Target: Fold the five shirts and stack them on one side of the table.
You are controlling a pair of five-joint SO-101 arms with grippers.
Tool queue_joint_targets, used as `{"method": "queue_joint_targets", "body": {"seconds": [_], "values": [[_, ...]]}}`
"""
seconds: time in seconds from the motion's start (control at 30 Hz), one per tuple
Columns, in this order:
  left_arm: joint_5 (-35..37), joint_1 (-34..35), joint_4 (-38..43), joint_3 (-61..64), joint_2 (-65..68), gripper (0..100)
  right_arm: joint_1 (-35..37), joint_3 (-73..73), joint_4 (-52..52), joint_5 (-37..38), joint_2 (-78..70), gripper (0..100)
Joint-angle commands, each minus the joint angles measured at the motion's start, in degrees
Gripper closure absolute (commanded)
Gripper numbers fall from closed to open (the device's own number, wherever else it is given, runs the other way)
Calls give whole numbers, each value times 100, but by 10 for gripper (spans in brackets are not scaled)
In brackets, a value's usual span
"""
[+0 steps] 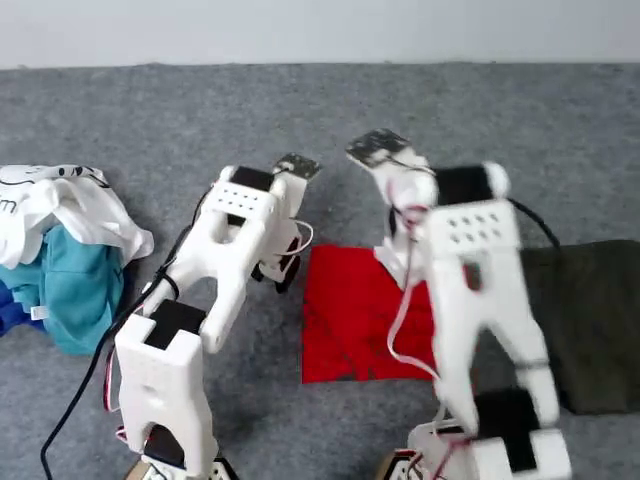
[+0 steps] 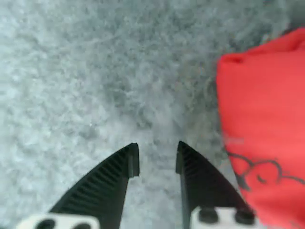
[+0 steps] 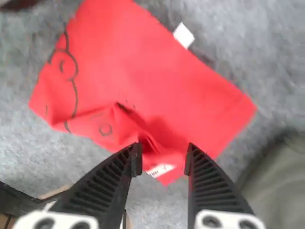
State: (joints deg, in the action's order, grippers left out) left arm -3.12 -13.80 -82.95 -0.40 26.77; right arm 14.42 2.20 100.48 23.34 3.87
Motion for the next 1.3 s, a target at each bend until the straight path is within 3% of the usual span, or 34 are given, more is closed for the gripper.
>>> {"method": "queue_joint_targets", "body": {"seconds": [0.0, 0.23, 0.37, 0.57, 0.9, 1.27], "values": [[-26, 70, 519, 312, -334, 870, 277, 484, 215, -202, -585, 841], [-26, 712, 1451, 954, -325, 870, 488, 53, 198, -185, -673, 841], [18, 1108, 1530, 963, -343, 870, 488, -563, -101, -44, -629, 841], [18, 1090, 1530, 963, -343, 870, 488, -1468, -892, 53, -637, 842], [18, 1090, 1530, 971, -334, 870, 426, -2224, -620, 484, -611, 842], [18, 1090, 1530, 980, -334, 870, -514, -2418, -268, 1240, -602, 842]]}}
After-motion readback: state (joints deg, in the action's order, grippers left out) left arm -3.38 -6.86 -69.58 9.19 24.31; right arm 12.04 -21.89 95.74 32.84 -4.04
